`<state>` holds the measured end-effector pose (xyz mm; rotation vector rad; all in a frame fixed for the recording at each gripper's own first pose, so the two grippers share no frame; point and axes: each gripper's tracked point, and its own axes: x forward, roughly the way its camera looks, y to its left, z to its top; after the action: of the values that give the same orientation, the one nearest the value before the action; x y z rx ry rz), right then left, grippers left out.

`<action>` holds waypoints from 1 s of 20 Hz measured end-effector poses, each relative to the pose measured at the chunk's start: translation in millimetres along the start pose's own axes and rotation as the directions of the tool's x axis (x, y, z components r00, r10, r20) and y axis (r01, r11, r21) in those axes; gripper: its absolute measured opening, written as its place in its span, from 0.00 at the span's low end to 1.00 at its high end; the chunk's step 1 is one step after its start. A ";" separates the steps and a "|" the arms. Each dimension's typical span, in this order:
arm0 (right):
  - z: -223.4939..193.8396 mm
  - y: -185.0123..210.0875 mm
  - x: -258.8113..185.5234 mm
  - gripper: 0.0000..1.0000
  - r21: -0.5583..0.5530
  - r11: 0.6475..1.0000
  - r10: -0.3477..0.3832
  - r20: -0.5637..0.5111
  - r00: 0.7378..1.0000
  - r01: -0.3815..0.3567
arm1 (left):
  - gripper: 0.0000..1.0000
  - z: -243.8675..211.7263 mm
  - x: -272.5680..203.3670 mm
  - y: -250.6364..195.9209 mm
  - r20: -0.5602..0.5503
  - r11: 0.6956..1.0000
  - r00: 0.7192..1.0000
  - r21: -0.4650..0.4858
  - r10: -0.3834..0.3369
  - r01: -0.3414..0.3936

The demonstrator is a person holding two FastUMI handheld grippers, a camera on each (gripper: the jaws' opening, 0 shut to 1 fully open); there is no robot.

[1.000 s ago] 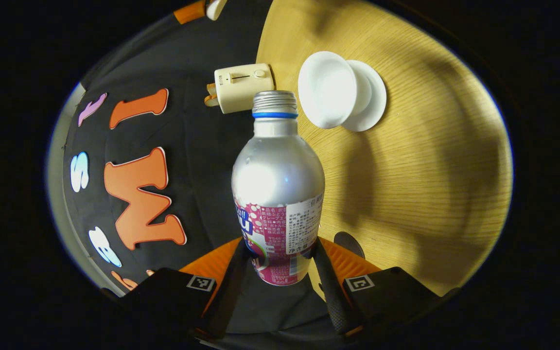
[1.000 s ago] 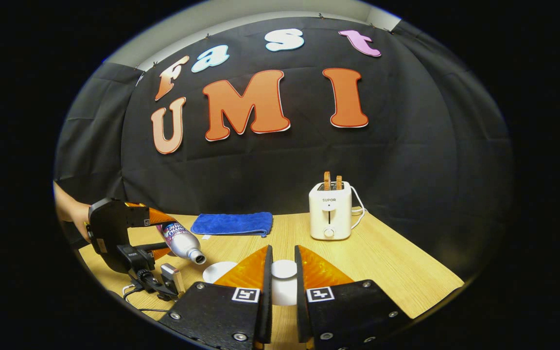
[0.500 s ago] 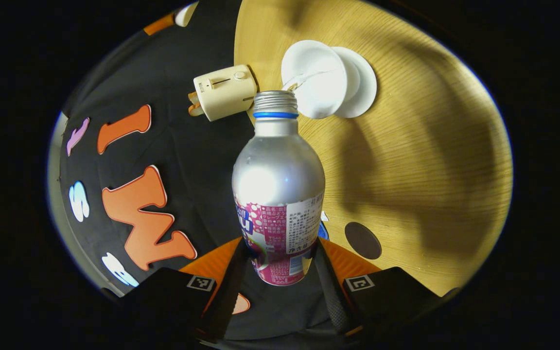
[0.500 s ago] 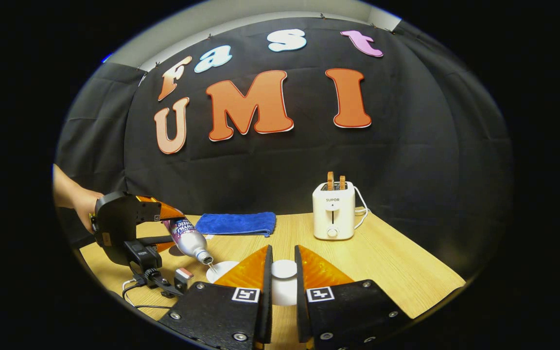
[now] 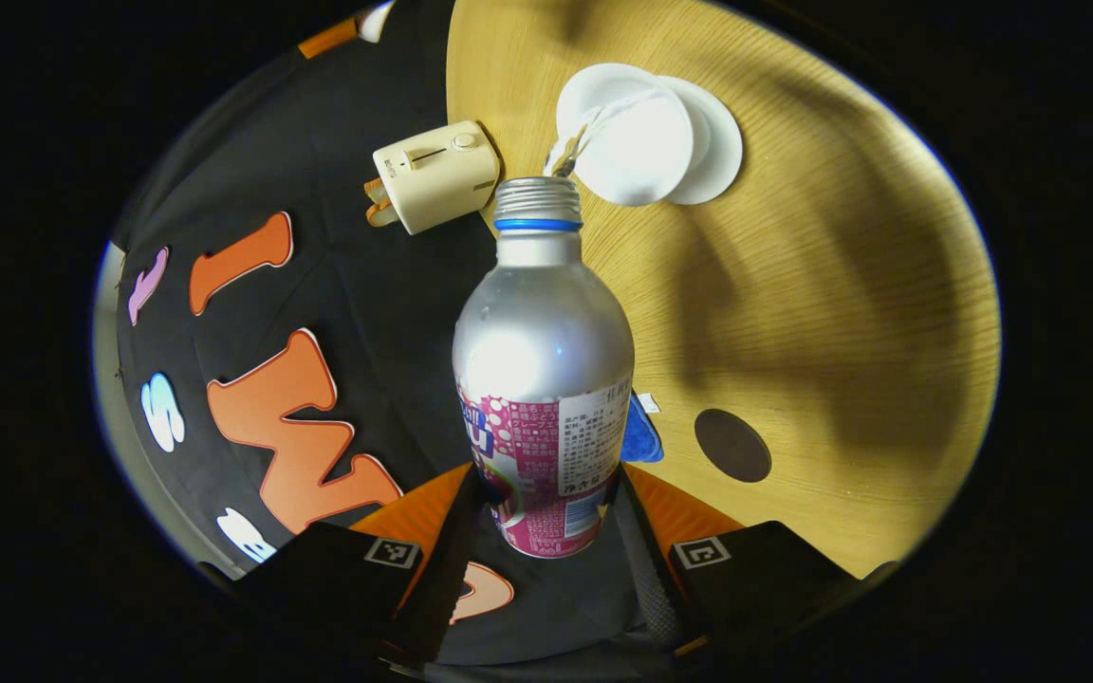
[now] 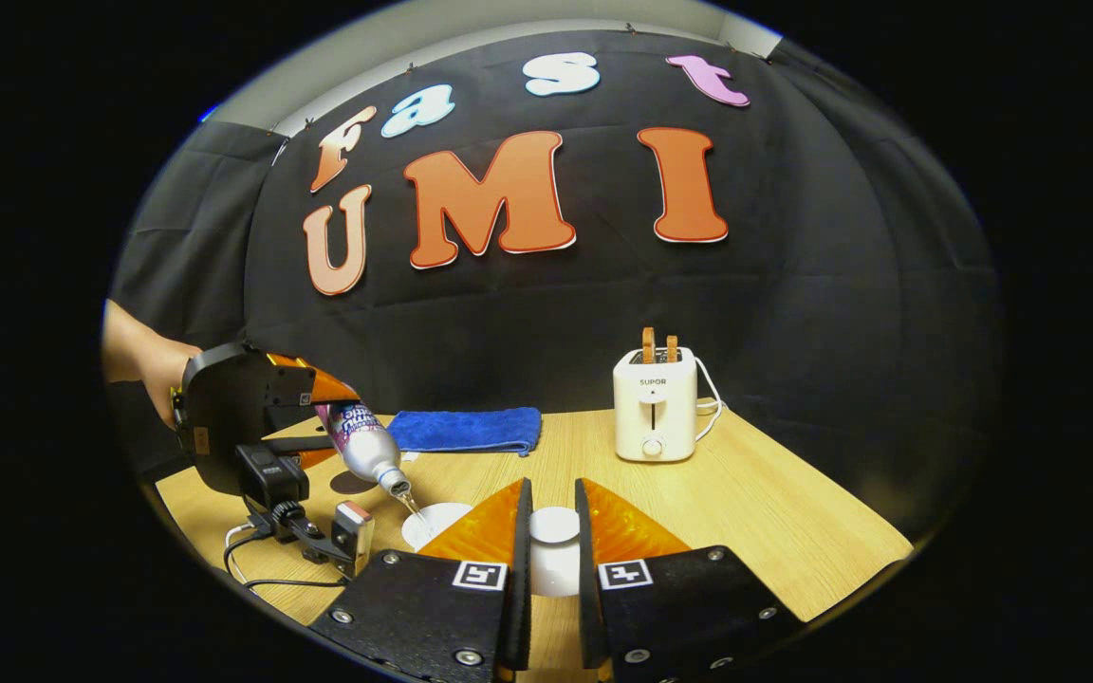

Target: Open the teacup lid with one hand, grasp the water bottle and pour water into the teacup with the other hand; after pouring, place the water bottle on the coaster and then close the teacup lid.

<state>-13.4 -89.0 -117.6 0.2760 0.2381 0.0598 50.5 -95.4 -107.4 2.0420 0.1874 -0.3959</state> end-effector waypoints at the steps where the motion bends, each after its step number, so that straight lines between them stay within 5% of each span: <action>1: -0.7 0.1 -0.3 0.21 -0.001 1.000 0.002 -0.001 1.000 -0.002 | 0.82 -1.9 0.5 1.6 -0.002 1.000 1.000 0.019 0.002 -0.002; 20: -11.5 -1.3 -1.4 0.21 0.003 1.000 0.015 -0.016 1.000 -0.015 | 0.82 -8.8 1.6 35.4 -0.014 0.982 0.997 0.171 0.079 -0.075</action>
<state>-17.5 -87.4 -128.4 0.2803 0.2523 0.0764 64.2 -105.0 -74.9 2.2144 0.0886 -0.3529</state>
